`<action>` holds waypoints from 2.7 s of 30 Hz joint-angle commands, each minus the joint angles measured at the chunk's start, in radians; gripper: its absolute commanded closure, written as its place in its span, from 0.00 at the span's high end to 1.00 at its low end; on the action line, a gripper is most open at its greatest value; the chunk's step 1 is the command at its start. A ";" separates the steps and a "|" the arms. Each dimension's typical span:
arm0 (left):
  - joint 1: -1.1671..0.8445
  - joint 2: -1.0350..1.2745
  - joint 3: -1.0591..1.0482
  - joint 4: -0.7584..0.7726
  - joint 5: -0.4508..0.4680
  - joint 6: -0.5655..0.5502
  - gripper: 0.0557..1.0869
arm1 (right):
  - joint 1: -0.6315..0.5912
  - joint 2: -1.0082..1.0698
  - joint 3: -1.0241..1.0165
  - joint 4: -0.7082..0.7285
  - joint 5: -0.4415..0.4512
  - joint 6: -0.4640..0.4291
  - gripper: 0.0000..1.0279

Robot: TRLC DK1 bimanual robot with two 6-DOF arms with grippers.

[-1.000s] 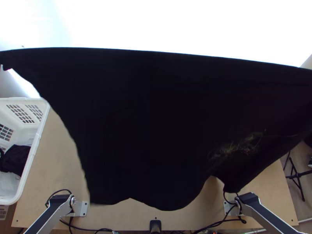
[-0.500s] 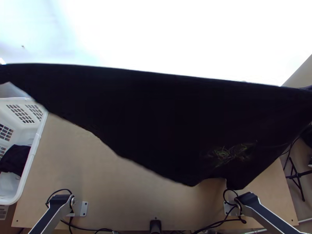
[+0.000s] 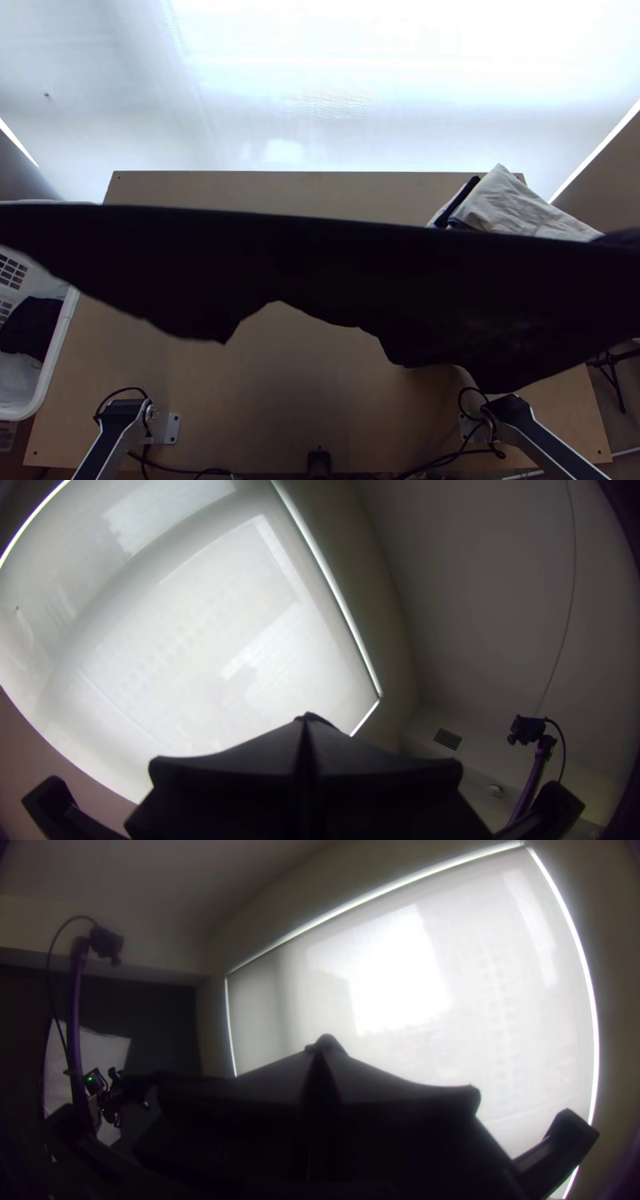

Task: Fold the t-shirt

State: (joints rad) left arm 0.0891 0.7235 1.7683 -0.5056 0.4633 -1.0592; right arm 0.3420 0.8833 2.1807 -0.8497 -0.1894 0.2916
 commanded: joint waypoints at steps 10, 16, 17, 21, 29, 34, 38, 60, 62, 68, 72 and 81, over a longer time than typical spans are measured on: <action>0.052 -0.015 -0.136 -0.034 0.001 -0.016 0.03 | -0.069 0.069 0.001 -0.088 -0.008 0.035 0.03; 0.040 -0.110 -0.475 -0.056 0.031 0.018 0.03 | -0.080 0.049 -0.237 -0.101 -0.059 0.086 0.03; 0.041 -0.137 -0.544 -0.057 0.031 0.027 0.03 | -0.074 0.036 -0.291 -0.100 -0.059 0.083 0.03; 0.026 -0.191 -0.770 -0.059 0.054 0.044 0.03 | -0.080 0.013 -0.513 -0.061 -0.062 0.086 0.03; -0.006 -0.004 -0.954 0.151 0.054 0.110 0.03 | -0.090 0.072 -0.881 0.225 -0.062 0.077 0.03; 0.003 0.212 -0.995 0.334 0.052 0.179 0.03 | -0.129 0.207 -0.964 0.376 -0.102 0.067 0.03; 0.012 0.407 -0.977 0.486 0.051 0.196 0.03 | -0.147 0.341 -0.981 0.486 -0.113 0.040 0.03; 0.150 1.085 -0.576 0.654 0.005 0.326 0.03 | -0.156 0.732 -0.803 0.666 -0.128 0.003 0.03; 0.144 1.104 -0.564 0.661 0.001 0.326 0.03 | -0.152 0.755 -0.792 0.684 -0.128 0.004 0.03; 0.135 1.186 -0.483 0.661 -0.043 0.327 0.03 | -0.150 0.842 -0.714 0.710 -0.128 0.007 0.03; 0.138 1.249 -0.414 0.642 -0.066 0.332 0.03 | -0.156 0.904 -0.651 0.713 -0.128 0.007 0.03; 0.126 1.363 -0.273 0.519 -0.130 0.344 0.03 | -0.181 1.131 -0.417 0.672 -0.127 0.015 0.03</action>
State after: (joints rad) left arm 0.2230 2.0010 1.3987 0.0872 0.3801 -0.7208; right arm 0.1764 1.8606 1.6070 -0.1497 -0.3180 0.3027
